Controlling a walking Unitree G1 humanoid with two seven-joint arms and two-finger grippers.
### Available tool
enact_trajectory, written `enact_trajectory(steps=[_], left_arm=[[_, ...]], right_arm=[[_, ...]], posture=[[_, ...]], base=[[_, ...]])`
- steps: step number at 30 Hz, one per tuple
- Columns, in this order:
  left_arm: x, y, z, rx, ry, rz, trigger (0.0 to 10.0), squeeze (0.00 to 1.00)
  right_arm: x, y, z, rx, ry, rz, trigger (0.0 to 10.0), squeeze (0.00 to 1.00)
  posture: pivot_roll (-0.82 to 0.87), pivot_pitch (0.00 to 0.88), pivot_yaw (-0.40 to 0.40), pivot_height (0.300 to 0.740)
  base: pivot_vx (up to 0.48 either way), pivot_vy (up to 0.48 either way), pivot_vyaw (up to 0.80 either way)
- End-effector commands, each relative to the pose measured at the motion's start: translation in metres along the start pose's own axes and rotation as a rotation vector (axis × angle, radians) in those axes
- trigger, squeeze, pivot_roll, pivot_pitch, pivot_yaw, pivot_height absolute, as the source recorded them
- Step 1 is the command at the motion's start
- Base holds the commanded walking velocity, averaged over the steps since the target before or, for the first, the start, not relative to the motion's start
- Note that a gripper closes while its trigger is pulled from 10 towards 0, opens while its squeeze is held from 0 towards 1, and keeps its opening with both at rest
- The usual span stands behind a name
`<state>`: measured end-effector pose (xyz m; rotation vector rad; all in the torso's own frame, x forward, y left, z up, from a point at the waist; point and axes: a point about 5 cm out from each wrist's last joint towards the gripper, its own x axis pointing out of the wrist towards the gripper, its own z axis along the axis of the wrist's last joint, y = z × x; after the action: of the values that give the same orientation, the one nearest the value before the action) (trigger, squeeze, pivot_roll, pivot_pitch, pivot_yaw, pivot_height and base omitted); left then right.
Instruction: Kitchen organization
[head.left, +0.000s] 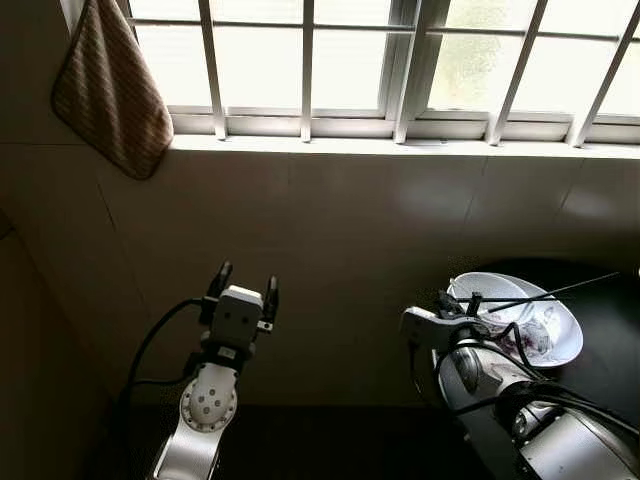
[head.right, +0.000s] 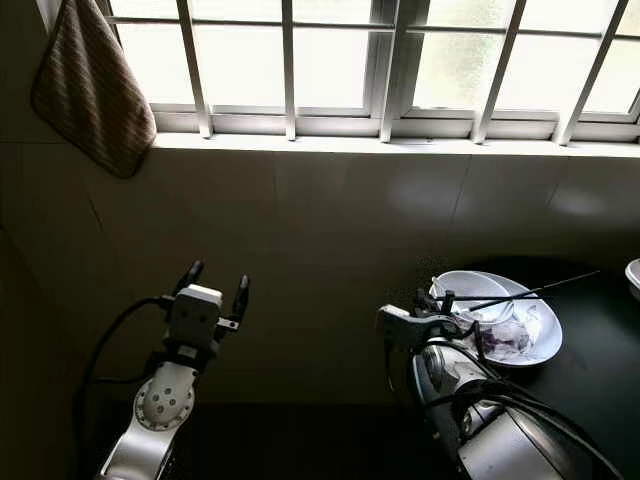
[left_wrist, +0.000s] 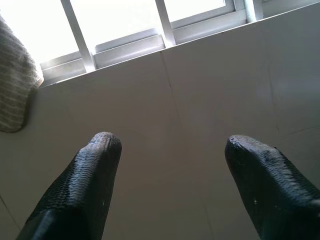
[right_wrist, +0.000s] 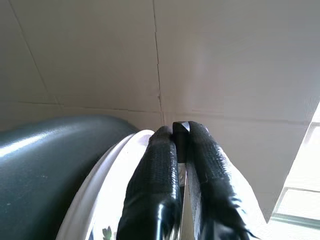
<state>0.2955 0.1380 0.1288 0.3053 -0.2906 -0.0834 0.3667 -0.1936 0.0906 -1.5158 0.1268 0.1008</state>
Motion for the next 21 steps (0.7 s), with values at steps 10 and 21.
enact_trajectory(steps=[10,21], left_arm=[[0.000,-0.004,0.000,-0.006,-0.007,-0.001,10.0,0.00],[0.000,-0.006,-0.001,-0.010,-0.007,-0.003,10.0,0.00]], right_arm=[[-0.002,0.003,0.001,-0.130,-0.035,-0.038,0.0,0.00],[-0.001,-0.005,0.014,-0.042,-0.059,-0.155,0.0,0.00]], posture=[[0.06,0.000,-0.048,0.736],[0.05,0.000,-0.048,0.736]], base=[[0.000,0.000,0.00],[0.000,0.000,0.00]])
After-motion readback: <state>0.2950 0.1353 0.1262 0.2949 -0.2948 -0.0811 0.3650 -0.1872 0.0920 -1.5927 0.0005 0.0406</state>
